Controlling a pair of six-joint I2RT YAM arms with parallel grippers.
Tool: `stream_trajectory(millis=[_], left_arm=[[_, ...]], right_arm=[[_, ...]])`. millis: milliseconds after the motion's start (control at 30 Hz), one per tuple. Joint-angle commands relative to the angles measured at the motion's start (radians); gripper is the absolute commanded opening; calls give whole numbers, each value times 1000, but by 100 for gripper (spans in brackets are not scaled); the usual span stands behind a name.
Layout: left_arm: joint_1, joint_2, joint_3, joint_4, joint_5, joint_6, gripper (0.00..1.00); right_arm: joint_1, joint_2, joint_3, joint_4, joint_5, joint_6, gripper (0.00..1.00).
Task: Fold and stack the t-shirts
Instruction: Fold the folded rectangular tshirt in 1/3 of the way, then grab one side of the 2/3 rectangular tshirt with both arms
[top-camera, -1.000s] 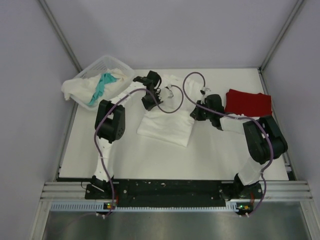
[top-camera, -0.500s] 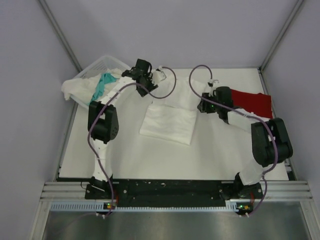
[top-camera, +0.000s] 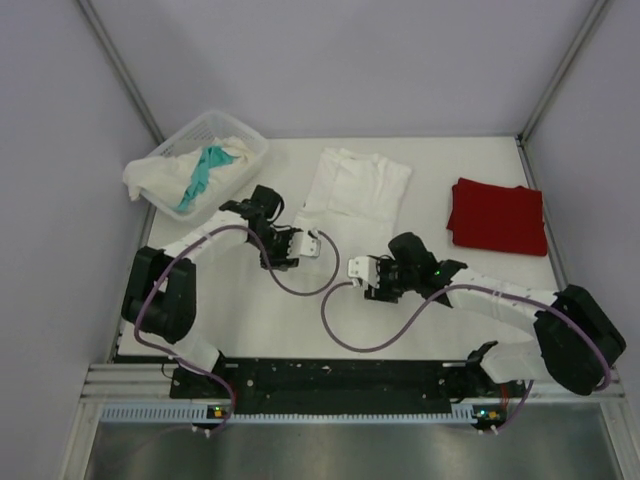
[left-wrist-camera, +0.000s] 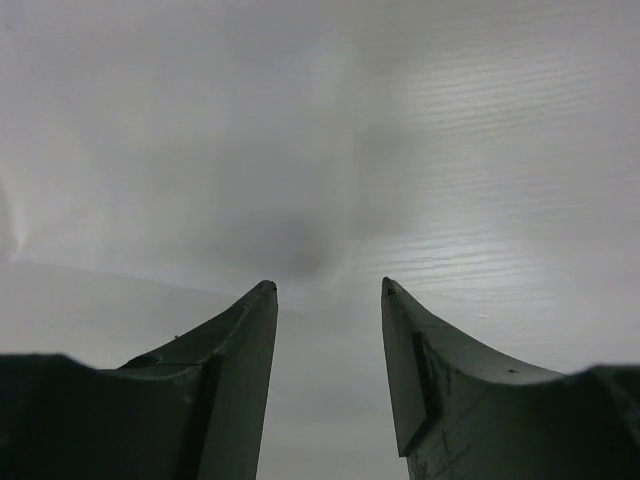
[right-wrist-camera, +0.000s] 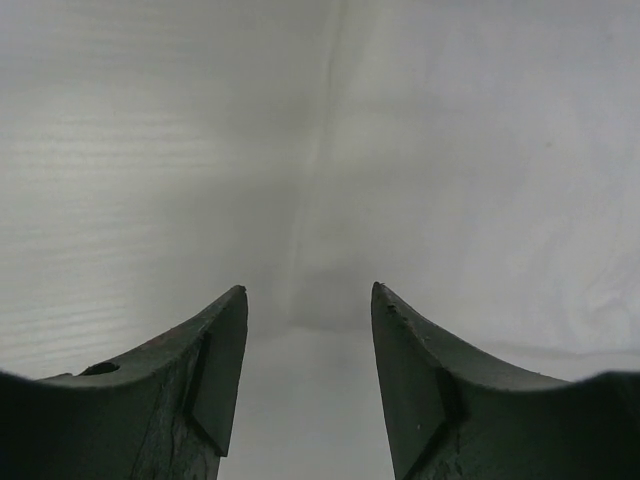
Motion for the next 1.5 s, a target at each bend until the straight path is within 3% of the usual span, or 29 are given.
stream_trajectory(millis=[0, 267, 333, 400, 500, 567, 800, 1100, 1267, 1367, 1467], left_arm=[[-23, 3, -62, 86, 1, 97, 51], [-54, 64, -100, 116, -97, 66, 52], [-60, 81, -110, 127, -123, 57, 52], [-63, 97, -113, 142, -148, 43, 49], [-67, 121, -102, 135, -169, 16, 30], [-67, 129, -76, 107, -175, -18, 2], [-66, 46, -60, -34, -168, -116, 0], [-69, -293, -156, -386, -68, -119, 0], [-78, -475, -136, -616, 4, -64, 0], [-78, -525, -71, -638, 64, -79, 0], [-77, -491, 24, -550, 44, -206, 0]], right_arm=[[57, 65, -10, 27, 114, -128, 52], [101, 225, 37, 72, 253, -89, 51], [99, 243, 45, 60, 282, -83, 47], [99, 250, 50, 46, 290, -77, 35], [99, 242, 56, 23, 288, -63, 8], [101, 227, 62, 0, 290, -50, 0], [183, 98, 106, -205, 293, -22, 0], [447, -184, 143, -546, 216, 124, 0], [551, -310, 174, -602, 133, 240, 0], [552, -339, 194, -605, 192, 326, 0], [495, -344, 211, -603, 288, 355, 0]])
